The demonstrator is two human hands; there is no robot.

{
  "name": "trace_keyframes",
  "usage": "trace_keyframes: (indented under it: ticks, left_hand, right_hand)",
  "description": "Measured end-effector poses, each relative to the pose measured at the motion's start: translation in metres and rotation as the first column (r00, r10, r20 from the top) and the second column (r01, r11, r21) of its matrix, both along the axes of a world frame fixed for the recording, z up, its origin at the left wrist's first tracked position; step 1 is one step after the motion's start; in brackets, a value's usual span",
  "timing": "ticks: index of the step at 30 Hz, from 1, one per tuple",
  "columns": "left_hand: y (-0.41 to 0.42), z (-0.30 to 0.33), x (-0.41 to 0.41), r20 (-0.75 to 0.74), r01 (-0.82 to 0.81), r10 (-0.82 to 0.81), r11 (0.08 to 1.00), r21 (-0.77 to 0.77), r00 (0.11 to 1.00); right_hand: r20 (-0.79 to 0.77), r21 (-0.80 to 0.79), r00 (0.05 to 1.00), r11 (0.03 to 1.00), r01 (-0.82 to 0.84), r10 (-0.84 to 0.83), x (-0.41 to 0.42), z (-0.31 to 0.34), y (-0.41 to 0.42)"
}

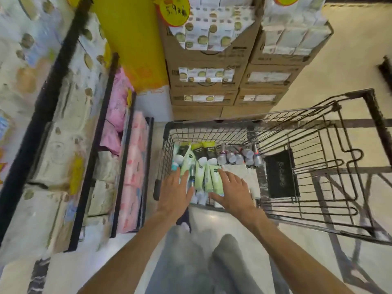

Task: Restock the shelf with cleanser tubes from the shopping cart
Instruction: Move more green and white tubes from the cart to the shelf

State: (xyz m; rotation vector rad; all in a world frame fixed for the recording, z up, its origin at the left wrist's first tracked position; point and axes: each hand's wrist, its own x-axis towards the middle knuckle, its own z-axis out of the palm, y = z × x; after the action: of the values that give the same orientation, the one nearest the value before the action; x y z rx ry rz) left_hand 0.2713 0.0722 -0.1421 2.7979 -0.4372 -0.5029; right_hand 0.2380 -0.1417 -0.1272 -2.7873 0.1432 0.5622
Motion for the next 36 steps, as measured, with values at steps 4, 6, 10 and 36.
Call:
trace_keyframes:
  ticks: [4, 6, 10, 36]
  left_hand:
    - [0.002, -0.040, 0.044, -0.110, -0.010, 0.013, 1.000, 0.027, 0.994]
    - [0.004, -0.066, 0.064, -0.167, -0.021, 0.029, 0.999, 0.048, 0.986]
    - [-0.004, -0.123, 0.097, -0.274, -0.037, 0.058, 0.996, 0.081, 0.960]
    - [-0.003, -0.196, 0.109, -0.313, -0.416, 0.379, 0.907, -0.059, 0.871]
  right_hand:
    - [-0.109, -0.004, 0.993, 0.999, 0.041, -0.042, 0.033, -0.036, 0.010]
    - [-0.160, 0.008, 0.985, 0.998, 0.065, -0.063, 0.047, -0.057, 0.014]
    - [-0.238, 0.034, 0.968, 0.995, 0.091, -0.081, 0.072, -0.103, 0.022]
    - [-0.397, 0.142, 0.862, 0.907, 0.397, -0.315, 0.119, -0.247, 0.065]
